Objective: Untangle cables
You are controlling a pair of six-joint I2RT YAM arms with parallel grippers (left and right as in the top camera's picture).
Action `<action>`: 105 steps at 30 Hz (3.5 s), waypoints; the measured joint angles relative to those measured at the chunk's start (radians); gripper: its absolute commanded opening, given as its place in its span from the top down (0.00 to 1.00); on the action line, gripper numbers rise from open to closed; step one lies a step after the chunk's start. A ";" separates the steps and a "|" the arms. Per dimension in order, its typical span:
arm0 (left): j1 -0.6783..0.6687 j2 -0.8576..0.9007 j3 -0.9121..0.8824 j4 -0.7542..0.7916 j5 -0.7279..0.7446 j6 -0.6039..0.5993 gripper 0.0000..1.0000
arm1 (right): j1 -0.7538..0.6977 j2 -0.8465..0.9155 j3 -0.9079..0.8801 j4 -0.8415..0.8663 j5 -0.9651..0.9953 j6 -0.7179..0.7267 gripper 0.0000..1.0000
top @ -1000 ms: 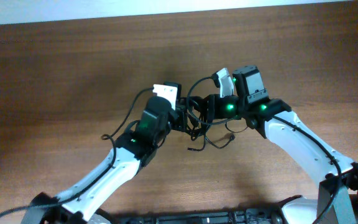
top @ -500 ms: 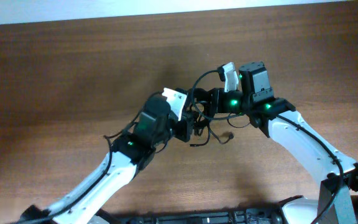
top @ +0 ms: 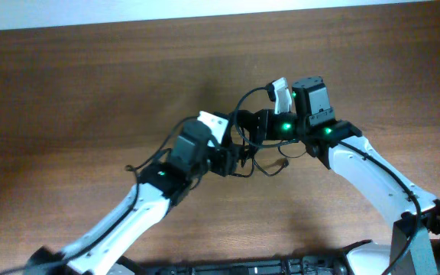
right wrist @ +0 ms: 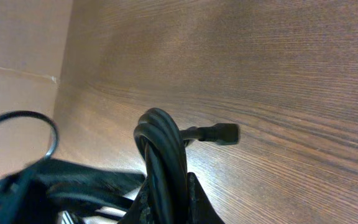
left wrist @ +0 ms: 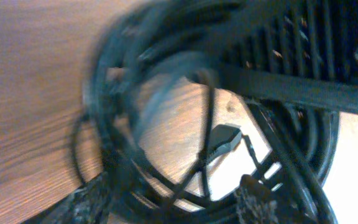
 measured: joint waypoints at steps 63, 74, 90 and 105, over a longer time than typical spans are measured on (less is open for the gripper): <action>0.063 0.071 0.000 0.131 0.226 0.102 0.87 | 0.000 0.000 0.000 -0.018 -0.015 0.010 0.96; 0.127 0.020 0.025 0.073 0.247 0.072 0.01 | 0.000 0.000 0.001 -0.013 -0.007 0.007 0.96; 0.255 -0.281 0.044 -0.278 0.007 -0.377 0.01 | 0.081 0.000 0.004 0.245 -0.029 0.551 0.96; 0.256 -0.078 0.045 -0.115 0.176 -0.545 1.00 | 0.126 0.000 0.004 0.277 -0.054 0.389 0.85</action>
